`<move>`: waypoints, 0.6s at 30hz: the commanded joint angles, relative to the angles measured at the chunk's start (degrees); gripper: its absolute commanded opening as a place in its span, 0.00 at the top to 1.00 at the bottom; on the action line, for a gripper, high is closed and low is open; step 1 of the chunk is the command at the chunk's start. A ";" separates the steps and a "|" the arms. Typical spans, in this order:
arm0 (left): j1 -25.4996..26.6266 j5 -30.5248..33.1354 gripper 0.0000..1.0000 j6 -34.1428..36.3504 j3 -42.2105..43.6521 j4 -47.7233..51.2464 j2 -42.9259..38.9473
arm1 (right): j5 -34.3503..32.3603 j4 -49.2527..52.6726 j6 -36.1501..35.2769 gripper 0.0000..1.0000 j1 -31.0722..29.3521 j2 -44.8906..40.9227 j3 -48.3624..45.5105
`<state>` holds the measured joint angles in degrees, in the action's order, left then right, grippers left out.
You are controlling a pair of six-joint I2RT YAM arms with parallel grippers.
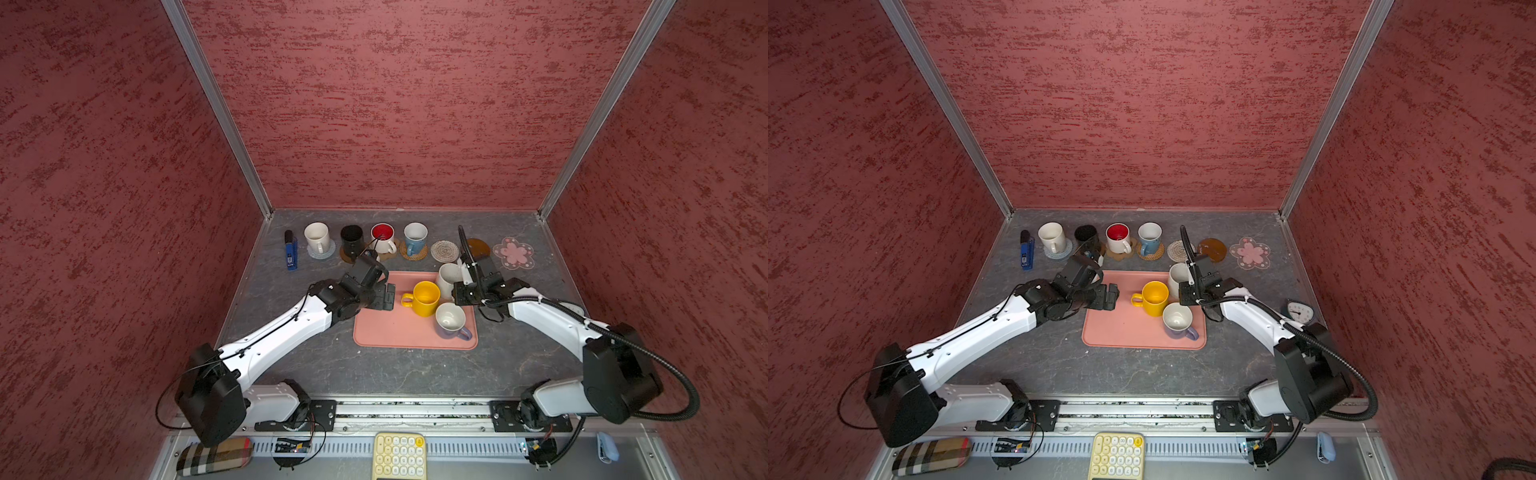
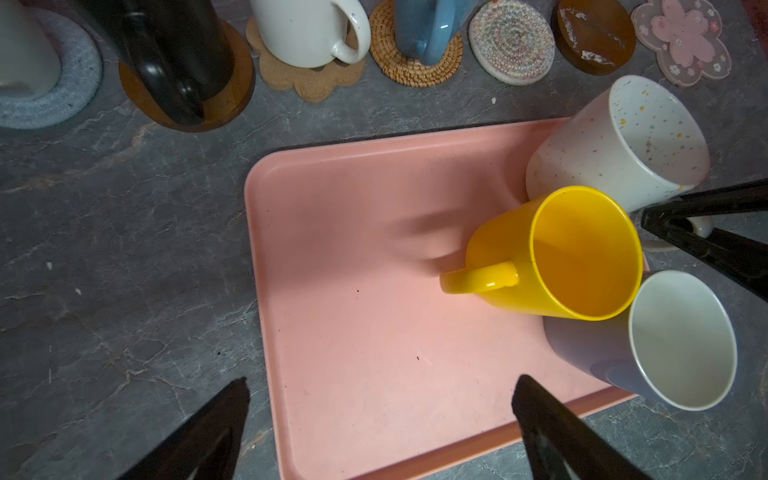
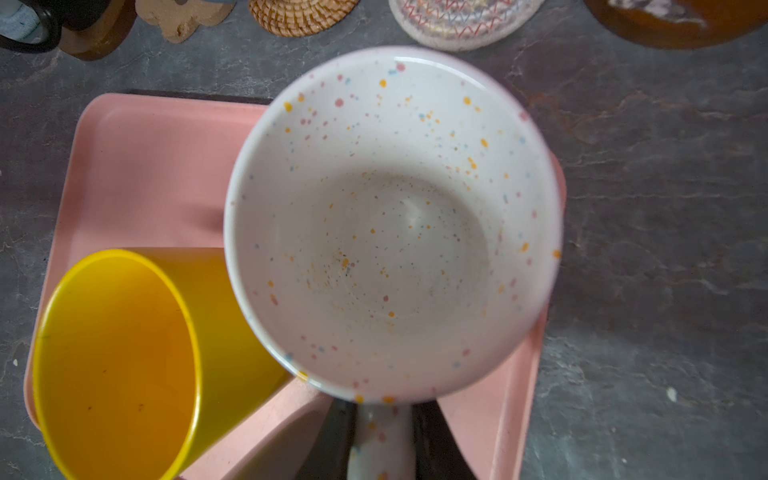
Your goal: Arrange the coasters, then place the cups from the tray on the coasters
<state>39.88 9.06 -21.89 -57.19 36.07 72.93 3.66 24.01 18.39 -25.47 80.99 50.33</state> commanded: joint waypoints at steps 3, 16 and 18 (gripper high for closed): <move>0.20 0.31 0.00 -0.26 0.16 1.26 -2.06 | -2.34 -2.26 -1.17 0.95 -0.32 -3.12 5.70; -1.13 -0.73 0.00 1.21 0.98 -1.24 -2.70 | -6.03 -3.38 -3.36 1.00 0.29 1.88 14.96; -1.62 -1.53 0.00 1.66 1.36 -2.22 -2.79 | -5.94 -3.80 -3.51 1.00 0.75 3.93 16.47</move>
<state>39.13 8.75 -21.74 -56.90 35.81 71.18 -0.08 25.82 16.49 -25.23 83.46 62.96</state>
